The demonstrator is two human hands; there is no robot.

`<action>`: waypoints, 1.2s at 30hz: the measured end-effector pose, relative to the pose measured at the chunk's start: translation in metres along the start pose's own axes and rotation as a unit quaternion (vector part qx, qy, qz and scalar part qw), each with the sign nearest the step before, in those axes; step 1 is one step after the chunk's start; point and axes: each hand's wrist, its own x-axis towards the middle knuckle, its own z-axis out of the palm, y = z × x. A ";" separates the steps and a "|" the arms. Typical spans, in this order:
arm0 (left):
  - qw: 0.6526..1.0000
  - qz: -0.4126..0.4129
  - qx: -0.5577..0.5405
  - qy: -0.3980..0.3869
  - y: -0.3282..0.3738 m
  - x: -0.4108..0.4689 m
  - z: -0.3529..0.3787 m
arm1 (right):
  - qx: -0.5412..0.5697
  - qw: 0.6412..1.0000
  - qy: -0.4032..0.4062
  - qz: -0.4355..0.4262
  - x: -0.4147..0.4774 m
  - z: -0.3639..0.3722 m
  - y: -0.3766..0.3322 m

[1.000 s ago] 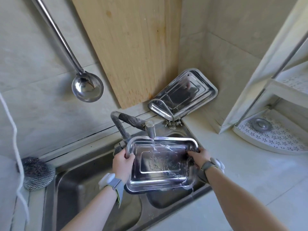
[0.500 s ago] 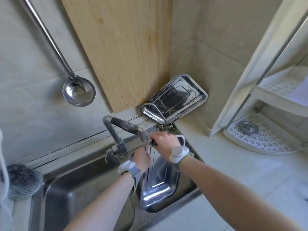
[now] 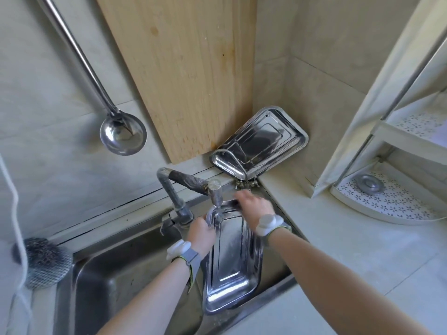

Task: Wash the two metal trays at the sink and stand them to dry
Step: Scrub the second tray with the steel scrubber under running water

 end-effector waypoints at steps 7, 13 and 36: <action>1.000 0.000 0.016 -0.001 0.001 0.005 0.001 | -0.008 0.993 0.029 -0.116 -0.010 0.008 -0.050; 0.999 0.008 0.032 -0.003 0.003 -0.005 -0.010 | 0.006 0.981 -0.058 0.184 -0.002 -0.001 0.012; 0.998 0.046 0.048 0.004 0.012 -0.001 -0.010 | 0.095 0.992 0.058 -0.051 -0.001 0.007 -0.022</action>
